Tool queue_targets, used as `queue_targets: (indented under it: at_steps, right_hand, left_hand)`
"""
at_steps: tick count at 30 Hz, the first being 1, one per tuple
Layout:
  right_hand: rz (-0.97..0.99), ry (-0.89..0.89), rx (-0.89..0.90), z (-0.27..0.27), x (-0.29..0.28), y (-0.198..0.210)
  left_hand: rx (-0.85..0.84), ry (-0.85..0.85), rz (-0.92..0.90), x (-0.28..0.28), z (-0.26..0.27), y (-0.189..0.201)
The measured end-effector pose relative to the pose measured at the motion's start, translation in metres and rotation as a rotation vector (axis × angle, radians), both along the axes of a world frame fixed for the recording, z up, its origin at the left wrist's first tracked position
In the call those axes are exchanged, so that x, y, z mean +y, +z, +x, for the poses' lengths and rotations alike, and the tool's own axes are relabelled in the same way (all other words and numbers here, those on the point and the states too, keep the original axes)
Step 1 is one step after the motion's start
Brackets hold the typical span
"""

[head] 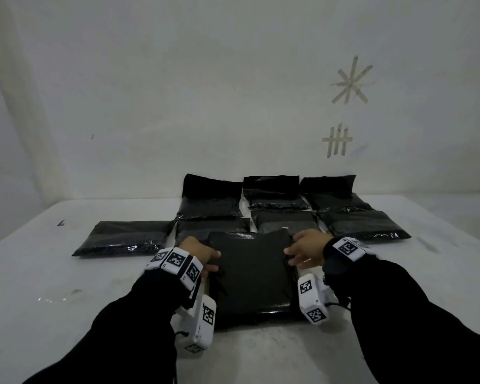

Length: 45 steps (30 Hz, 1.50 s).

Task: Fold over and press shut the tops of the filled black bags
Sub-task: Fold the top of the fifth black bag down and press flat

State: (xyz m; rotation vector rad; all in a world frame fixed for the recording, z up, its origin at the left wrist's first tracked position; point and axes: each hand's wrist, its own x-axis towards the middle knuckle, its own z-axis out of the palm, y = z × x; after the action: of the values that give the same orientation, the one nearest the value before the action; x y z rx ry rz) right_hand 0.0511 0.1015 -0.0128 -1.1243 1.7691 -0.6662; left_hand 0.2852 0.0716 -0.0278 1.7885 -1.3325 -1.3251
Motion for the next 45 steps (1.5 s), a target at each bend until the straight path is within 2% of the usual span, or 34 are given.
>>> queue_targets:
  at_steps: [4,6,7,9,10,11,15,20,27,45]
  right_hand:
    - [0.018,-0.113,-0.030,0.001,-0.009,-0.010]
    - [0.006,-0.136,-0.061,0.001,-0.013,-0.012]
    - [-0.007,-0.142,-0.067,0.001,-0.013,-0.013]
    - [-0.051,-0.161,-0.101,0.002,-0.013,-0.013]
    - [-0.071,-0.172,-0.140,0.002,-0.012,-0.013]
    - [-0.082,-0.179,-0.189,0.002,-0.012,-0.014]
    - [-0.092,-0.190,-0.397,0.002,-0.005,-0.017]
    - [-0.113,-0.164,-0.429,0.005,0.002,-0.015]
    - [-0.159,-0.122,-0.449,0.004,0.001,-0.014]
    - [-0.279,-0.142,-0.517,0.003,0.007,-0.019]
  left_hand:
    - [0.031,0.046,0.021,-0.008,-0.003,-0.007]
    - [0.053,0.082,-0.063,-0.011,-0.002,-0.009]
    - [0.137,0.122,-0.069,-0.008,-0.002,-0.006]
    - [0.079,0.071,-0.092,-0.010,0.003,-0.007]
    - [0.193,0.107,-0.048,-0.014,0.003,-0.010]
    - [0.253,0.133,-0.079,-0.014,0.001,-0.010]
    - [0.303,0.102,0.029,-0.009,0.002,-0.009]
    - [0.407,0.130,0.052,-0.012,0.004,-0.013]
    - [0.354,0.048,-0.050,-0.008,0.003,-0.012]
    - [0.378,0.101,-0.055,-0.013,-0.001,-0.008]
